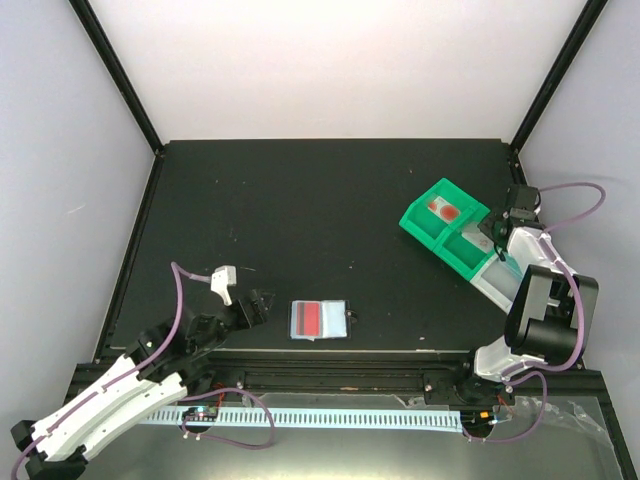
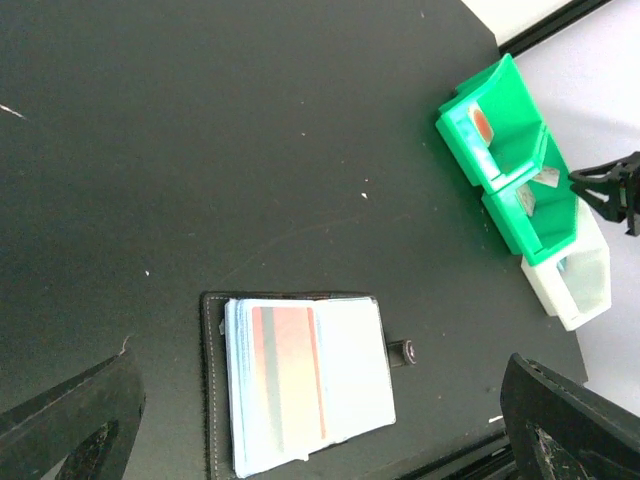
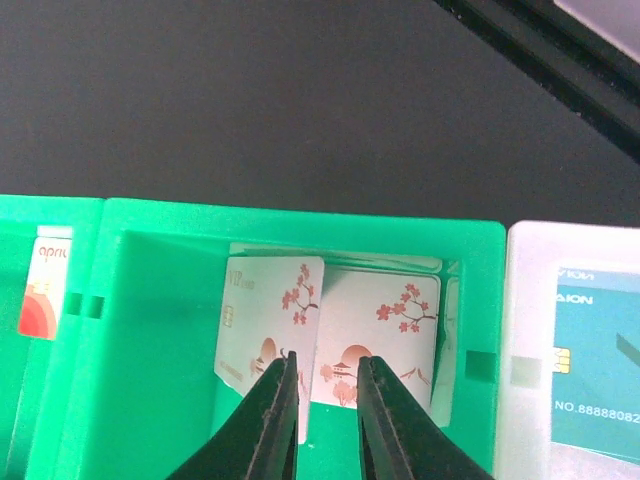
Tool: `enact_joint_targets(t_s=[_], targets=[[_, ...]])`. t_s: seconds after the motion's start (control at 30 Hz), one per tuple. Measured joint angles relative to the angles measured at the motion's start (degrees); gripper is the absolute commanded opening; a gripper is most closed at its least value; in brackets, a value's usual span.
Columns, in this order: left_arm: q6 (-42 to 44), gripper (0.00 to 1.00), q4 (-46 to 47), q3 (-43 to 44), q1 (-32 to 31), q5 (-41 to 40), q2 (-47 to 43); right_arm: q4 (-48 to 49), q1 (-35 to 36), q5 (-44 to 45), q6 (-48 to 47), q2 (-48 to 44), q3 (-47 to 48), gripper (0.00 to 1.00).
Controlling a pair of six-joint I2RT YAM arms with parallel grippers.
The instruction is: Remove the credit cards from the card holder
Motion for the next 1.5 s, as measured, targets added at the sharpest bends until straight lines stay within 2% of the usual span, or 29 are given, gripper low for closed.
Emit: enact_joint_targets(t_s=[0.13, 0.33, 0.5, 0.8, 1.07, 1.3, 1.5], targets=[[0.02, 0.99, 0.07, -0.07, 0.0, 0.28, 1.2, -1.99, 0.2, 0.13, -0.28, -0.72, 1.84, 0.21], [0.09, 0.99, 0.17, -0.13, 0.0, 1.14, 3.26, -2.95, 1.01, -1.44, -0.5, -1.77, 1.99, 0.04], [0.76, 0.99, 0.37, -0.13, 0.0, 1.79, 4.66, -2.84, 1.07, -3.54, -0.46, -1.18, 1.97, 0.01], [1.55, 0.99, 0.42, -0.13, 0.0, 2.8, 7.54, -2.95, 1.07, -1.84, -0.7, 5.68, 2.1, 0.01], [3.5, 0.99, 0.44, -0.07, 0.0, 3.58, 10.19, -3.15, 1.07, -0.81, -0.96, 5.31, 2.12, 0.04], [6.99, 0.99, 2.36, 0.31, 0.0, 8.04, 13.94, -5.27, 1.46, -2.82, -1.4, -0.98, 2.12, 0.11], [9.73, 0.98, 4.74, 1.2, 0.0, 13.07, 18.14, -6.84, 3.08, -7.89, -1.55, -11.82, 0.83, 0.19]])
